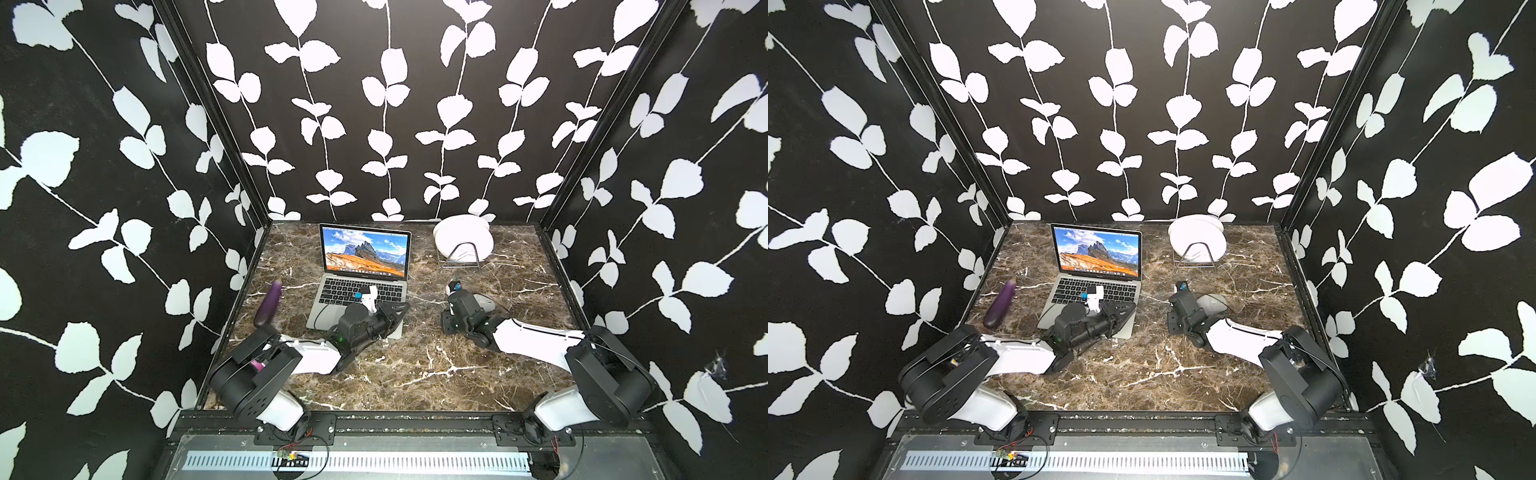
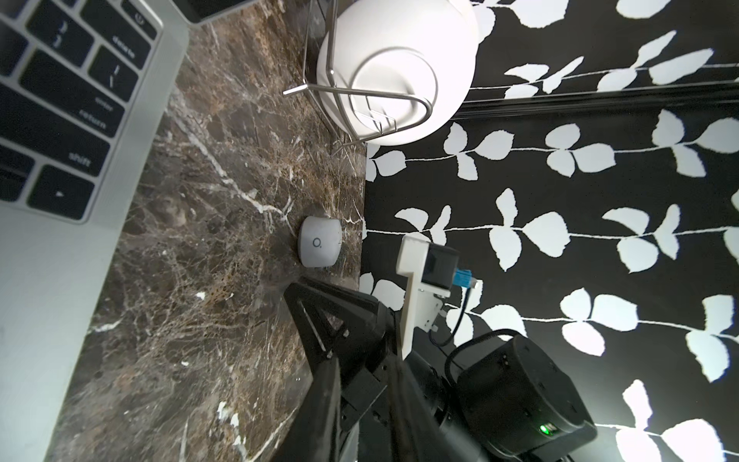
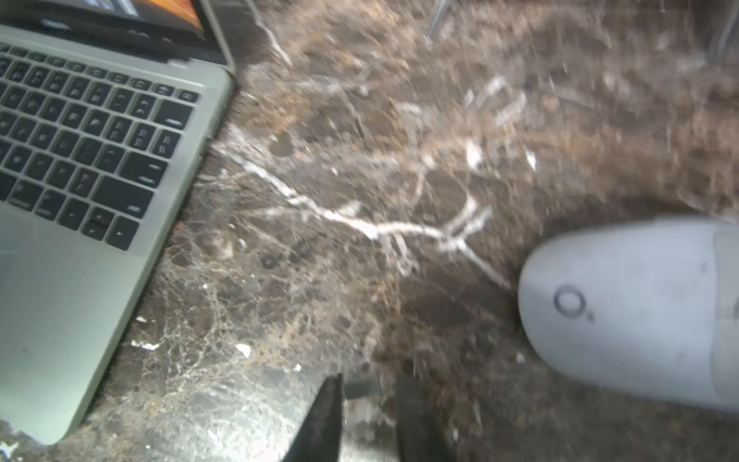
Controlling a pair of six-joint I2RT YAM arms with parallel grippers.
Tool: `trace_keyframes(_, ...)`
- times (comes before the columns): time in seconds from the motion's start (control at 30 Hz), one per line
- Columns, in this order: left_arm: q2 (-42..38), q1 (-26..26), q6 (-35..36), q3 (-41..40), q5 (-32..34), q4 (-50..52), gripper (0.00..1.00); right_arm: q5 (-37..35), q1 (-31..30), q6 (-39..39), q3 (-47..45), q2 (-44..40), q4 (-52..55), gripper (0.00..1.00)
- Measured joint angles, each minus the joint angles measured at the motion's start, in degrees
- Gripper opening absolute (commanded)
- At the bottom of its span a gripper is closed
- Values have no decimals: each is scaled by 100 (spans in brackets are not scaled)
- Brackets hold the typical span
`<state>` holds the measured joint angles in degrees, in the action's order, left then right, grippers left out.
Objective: Insert the wireless mouse receiver into the laptop
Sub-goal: Place the USB plug at the center of the board.
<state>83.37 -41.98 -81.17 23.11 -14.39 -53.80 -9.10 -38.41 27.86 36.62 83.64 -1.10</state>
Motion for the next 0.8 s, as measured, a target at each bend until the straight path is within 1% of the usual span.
trace_keyframes(0.17,-542,20,632,236,15,1126,24,-31,-105,160,-273,-807,612,55)
trace_keyframes(0.23,-752,26,901,372,37,1576,24,-31,-133,249,-240,-1080,852,56)
trace_keyframes(0.3,-909,28,1137,516,57,1941,24,-22,-133,299,-33,-1106,1209,57)
trace_keyframes(0.43,-1034,28,1539,726,68,2487,23,291,-55,221,870,-341,1882,54)
trace_keyframes(0.53,-1016,22,2061,1150,107,3547,20,588,55,68,1370,249,2256,51)
trace_keyframes(0.63,-992,-61,2671,1659,273,4487,21,785,212,-4,1663,588,2588,52)
trace_keyframes(0.8,-1054,-181,3224,1777,380,5095,21,894,374,-85,2175,1023,3047,54)
